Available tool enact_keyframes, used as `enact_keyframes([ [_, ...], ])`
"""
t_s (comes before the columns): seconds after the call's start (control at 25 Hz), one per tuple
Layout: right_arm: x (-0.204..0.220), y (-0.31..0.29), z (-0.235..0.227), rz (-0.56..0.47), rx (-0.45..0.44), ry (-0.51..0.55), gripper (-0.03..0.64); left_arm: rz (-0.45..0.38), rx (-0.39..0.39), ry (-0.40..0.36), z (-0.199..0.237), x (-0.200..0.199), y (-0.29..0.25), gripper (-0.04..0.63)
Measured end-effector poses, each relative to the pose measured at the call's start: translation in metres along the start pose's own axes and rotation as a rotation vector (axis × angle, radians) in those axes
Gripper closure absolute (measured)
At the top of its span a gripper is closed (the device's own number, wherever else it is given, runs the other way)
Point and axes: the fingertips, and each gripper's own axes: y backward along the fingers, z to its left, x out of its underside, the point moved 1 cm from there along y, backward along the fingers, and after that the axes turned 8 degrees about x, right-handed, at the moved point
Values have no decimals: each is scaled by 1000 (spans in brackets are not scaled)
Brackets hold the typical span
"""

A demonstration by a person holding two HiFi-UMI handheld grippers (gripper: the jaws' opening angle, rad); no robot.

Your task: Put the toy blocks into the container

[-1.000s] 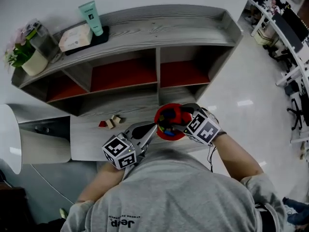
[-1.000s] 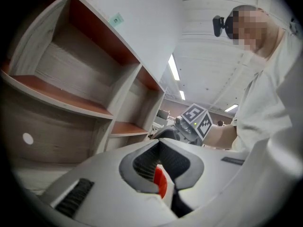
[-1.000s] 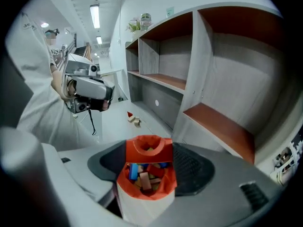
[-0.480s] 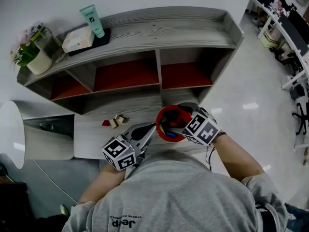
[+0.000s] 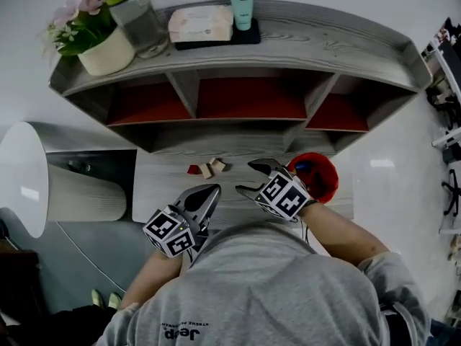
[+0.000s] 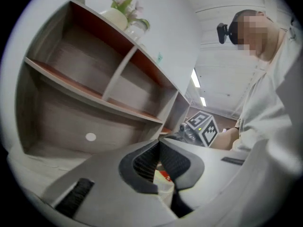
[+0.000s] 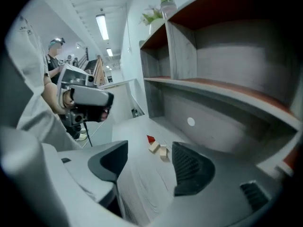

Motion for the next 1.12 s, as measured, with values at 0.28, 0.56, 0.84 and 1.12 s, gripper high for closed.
enact_keyframes([
  [0.28,31,-160,1,208,149,0,336,35,-61,30,74,-1,118,581],
  [0.56,93,-236,-17,393,236,108,366,46,-111,78,114,8,184,581],
  [0.84,105,-263,-21,396,249,77,446,56,-148,119,131,20,212,581],
  [1.12,73,-244,-11,322,199,53,454,50,-120,105,124,16,193,581],
])
